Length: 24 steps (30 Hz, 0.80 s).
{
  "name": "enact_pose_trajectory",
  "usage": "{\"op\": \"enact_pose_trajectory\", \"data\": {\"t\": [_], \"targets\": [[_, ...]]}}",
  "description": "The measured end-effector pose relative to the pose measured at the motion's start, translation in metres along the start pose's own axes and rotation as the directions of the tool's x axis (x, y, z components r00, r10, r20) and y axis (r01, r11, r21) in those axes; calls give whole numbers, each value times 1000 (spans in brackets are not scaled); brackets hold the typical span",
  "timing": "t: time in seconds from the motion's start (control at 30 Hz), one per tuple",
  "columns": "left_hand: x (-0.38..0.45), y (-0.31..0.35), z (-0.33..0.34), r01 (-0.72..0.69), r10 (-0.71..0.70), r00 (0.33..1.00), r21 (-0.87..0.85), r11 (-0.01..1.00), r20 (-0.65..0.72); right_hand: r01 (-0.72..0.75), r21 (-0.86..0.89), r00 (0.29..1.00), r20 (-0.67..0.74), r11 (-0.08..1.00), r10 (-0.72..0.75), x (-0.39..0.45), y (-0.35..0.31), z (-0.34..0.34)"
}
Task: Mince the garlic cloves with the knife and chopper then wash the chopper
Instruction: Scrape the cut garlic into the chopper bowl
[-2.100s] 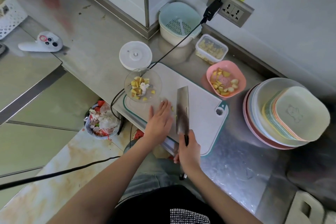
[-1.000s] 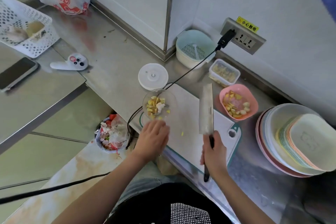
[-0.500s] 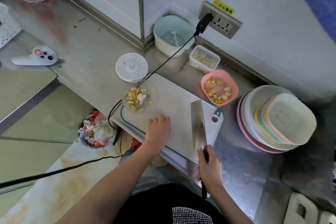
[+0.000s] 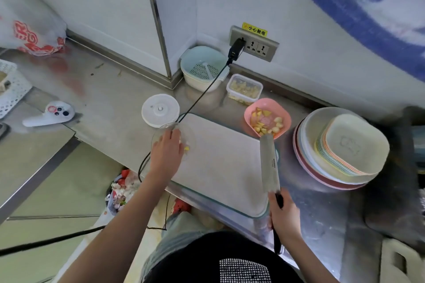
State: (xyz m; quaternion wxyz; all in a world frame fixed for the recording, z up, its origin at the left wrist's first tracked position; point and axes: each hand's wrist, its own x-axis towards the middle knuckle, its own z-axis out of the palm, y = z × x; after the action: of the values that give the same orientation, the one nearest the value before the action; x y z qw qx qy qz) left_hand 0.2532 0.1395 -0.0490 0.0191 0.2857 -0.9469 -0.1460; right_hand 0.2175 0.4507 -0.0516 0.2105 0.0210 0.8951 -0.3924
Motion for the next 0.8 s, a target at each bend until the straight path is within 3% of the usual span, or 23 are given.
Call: {"op": "enact_pose_trajectory", "data": {"t": [0.33, 0.47, 0.6, 0.67, 0.8], "targets": [[4, -9, 7, -123, 122, 989, 3, 992, -82, -59, 88, 995, -72, 994, 66, -1, 7, -9], [8, -14, 3, -15, 15, 1000, -28, 999, -6, -82, 117, 992, -89, 990, 93, -2, 7, -5], [6, -21, -2, 22, -30, 997, -101, 995, -74, -102, 119, 991, -74, 988, 111, -4, 1, -2], [6, -26, -2, 105, -121, 986, -131, 986, -116, -92, 120, 994, -54, 989, 99, -5, -5, 1], [10, -35, -3, 302, -311, 950, -183, 936, -23, -88, 124, 995, -31, 988, 92, -3, -15, 9]]}}
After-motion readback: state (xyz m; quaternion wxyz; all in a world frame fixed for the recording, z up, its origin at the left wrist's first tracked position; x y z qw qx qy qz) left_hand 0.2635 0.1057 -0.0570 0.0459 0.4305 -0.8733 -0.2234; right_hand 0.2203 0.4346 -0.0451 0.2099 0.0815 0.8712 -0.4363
